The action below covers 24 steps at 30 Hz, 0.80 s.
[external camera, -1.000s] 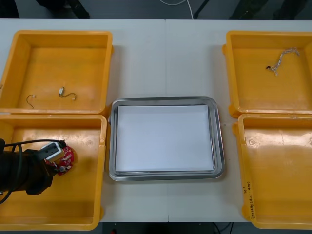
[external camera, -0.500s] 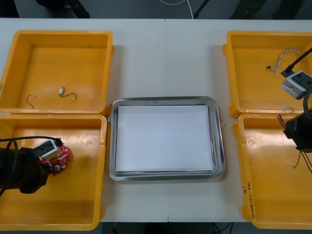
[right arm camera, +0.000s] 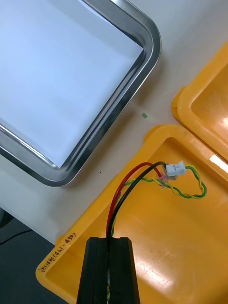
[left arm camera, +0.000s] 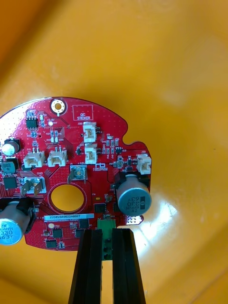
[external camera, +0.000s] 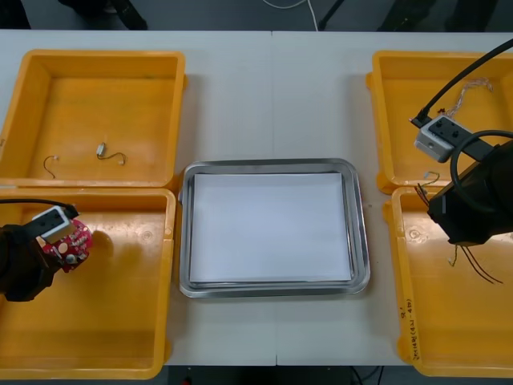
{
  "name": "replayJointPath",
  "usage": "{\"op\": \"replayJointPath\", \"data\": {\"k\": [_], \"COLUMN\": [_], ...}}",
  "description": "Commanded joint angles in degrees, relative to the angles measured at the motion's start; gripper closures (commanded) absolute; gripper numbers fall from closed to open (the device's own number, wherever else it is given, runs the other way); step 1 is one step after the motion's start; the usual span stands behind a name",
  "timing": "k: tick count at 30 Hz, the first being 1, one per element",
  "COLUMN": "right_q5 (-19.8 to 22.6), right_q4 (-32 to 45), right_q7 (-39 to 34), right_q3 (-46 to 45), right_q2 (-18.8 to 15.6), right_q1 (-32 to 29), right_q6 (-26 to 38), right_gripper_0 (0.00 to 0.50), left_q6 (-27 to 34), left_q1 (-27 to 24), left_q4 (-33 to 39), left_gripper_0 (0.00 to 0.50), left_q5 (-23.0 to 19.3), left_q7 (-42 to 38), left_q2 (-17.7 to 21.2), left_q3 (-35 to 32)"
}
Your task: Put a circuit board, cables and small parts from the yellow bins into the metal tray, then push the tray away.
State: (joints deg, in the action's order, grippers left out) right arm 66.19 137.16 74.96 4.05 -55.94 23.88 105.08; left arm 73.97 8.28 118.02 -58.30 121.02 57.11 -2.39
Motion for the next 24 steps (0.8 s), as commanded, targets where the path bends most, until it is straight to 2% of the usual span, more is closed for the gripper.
{"op": "replayJointPath", "data": {"k": [1, 5, 12, 19, 24], "right_q5": [-1.6, -2.3, -2.4, -2.8, -3.7], "right_q4": [-0.8, -1.2, -1.3, -1.3, -1.3], "right_q7": [-0.9, -0.9, -0.8, -1.1, -1.2], "right_q3": [3.2, 4.6, 4.8, 4.8, 4.8], "right_q2": [0.1, 0.2, 0.7, 0.8, 1.5], "right_q1": [4.0, 4.8, 4.8, 4.8, 4.6], "right_q6": [-0.6, -0.8, -0.6, 0.4, 0.6], "right_gripper_0": [0.5, 0.5, 0.5, 0.5, 0.5], "left_q6": [3.3, 5.7, 14.3, 23.6, 27.6], "left_q1": [-1.2, -1.3, -4.6, -11.4, -16.7], "left_q4": [4.7, 7.3, 13.8, 17.4, 19.9], "left_gripper_0": [0.5, 0.5, 0.5, 0.5, 0.5], "left_q5": [0.4, 0.8, 1.7, 1.8, 3.9], "left_q7": [-3.9, -8.1, -18.7, -27.5, -35.1], "left_q2": [-1.4, -1.5, -1.6, -3.6, -4.7], "left_q3": [-3.0, -3.7, -4.3, -2.8, 2.1]}}
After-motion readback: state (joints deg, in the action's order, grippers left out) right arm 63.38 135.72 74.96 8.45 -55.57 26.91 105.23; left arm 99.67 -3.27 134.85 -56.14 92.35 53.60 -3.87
